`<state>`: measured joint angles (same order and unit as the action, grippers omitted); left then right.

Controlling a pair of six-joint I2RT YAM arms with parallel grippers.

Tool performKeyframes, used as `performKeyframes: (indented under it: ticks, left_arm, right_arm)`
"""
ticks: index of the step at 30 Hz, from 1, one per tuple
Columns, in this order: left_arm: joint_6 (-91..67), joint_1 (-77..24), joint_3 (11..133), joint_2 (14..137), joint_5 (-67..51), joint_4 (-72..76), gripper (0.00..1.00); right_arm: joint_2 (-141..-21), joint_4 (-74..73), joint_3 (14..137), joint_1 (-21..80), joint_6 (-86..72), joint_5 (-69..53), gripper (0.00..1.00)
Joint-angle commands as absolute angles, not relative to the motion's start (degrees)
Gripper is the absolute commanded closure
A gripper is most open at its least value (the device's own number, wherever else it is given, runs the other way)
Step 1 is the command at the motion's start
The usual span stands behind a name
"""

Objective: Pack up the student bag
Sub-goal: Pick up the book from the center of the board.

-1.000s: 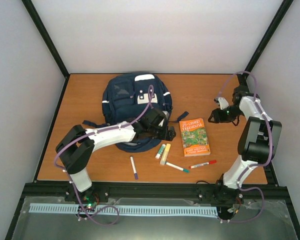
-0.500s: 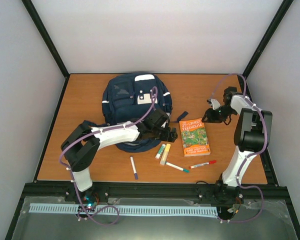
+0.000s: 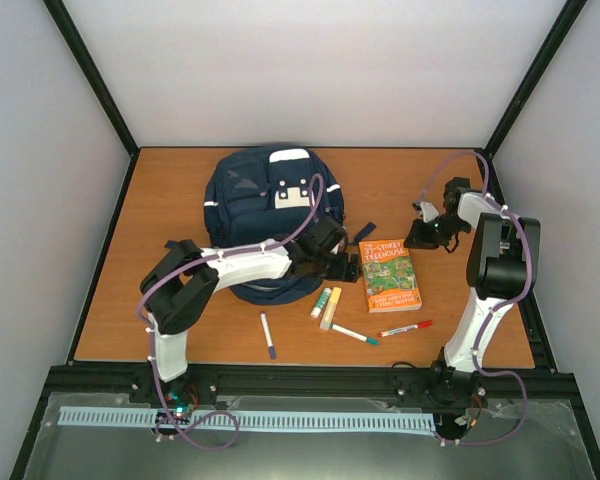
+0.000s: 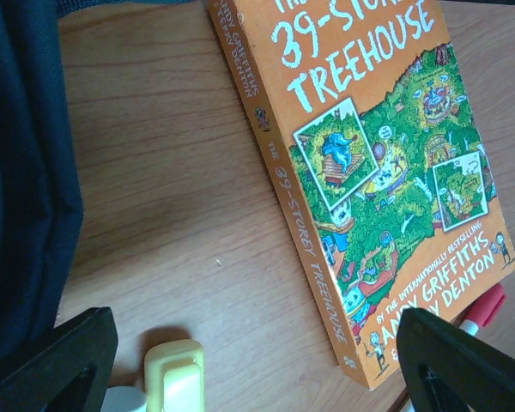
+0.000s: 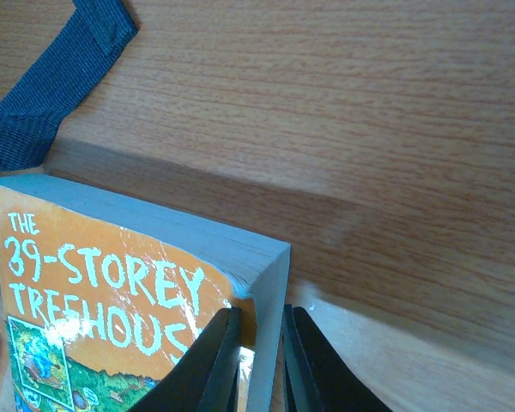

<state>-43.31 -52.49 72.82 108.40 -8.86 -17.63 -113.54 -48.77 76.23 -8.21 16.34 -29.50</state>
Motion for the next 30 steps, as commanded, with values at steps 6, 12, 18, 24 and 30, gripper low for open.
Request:
performKeyframes:
  ticks: [6, 12, 18, 24, 30]
  left_arm:
    - [-50.42, -52.99, 77.88, 113.53, -10.47, -16.44, 0.03]
    - [-53.53, -52.95, 79.15, 116.68, -13.32, -14.15, 0.01]
    - [-54.58, -52.87, 81.9, 120.2, -14.94, -13.1, 0.01]
    - [-56.18, -52.62, 83.75, 122.63, -16.3, -12.23, 0.02]
    - [-58.93, -52.09, 83.29, 124.1, -18.71, -8.75, 0.03]
  right_arm:
    - [-114.69, -47.12, 73.71, -7.82, 14.93, -21.92, 0.85]
    - [-115.13, -47.13, 73.13, -7.84, 15.32, -20.37, 0.87]
    - [-115.33, -46.82, 72.23, -7.77, 15.57, -19.16, 0.87]
    - [-115.29, -46.08, 71.47, -7.76, 15.66, -15.64, 0.87]
    - [-116.21, -45.74, 70.69, -7.79, 16.24, -13.53, 0.88]
